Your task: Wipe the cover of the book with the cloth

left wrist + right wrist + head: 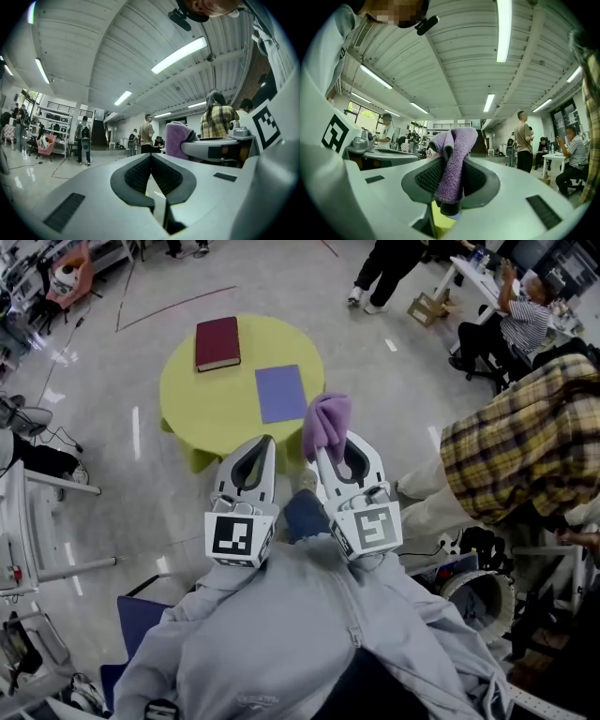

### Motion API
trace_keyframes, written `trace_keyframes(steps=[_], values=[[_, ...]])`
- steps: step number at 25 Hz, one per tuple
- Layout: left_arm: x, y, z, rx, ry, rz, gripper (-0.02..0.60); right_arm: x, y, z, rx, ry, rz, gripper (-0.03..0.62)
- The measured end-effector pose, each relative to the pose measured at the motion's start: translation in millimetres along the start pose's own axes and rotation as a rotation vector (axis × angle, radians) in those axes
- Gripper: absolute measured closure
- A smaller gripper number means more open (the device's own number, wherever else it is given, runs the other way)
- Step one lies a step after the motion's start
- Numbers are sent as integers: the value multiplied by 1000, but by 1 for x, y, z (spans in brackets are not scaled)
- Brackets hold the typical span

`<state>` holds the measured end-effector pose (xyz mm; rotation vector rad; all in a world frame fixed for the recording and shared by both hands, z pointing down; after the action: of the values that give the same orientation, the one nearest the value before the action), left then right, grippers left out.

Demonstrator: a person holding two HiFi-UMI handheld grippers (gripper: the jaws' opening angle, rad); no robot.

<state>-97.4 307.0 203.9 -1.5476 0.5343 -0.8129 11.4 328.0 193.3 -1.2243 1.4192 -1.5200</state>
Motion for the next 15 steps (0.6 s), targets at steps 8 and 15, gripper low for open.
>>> trace_keyframes(steps=[8, 15], values=[[28, 0, -18, -3, 8, 3, 563, 32, 1, 13, -7, 18, 3, 487], [72, 4, -46, -20, 35, -15, 563, 83, -2, 39, -7, 24, -25, 487]])
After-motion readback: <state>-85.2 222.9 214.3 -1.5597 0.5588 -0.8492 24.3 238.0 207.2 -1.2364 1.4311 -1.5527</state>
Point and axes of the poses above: the fingertips, and each gripper's own axes: x forward along the fingers, z to its right, y out of its top, the point moved 3 cm from there along -x, backward along the fingers, and after that the axes turned 11 degrees about -z, right-handed, at the moved point
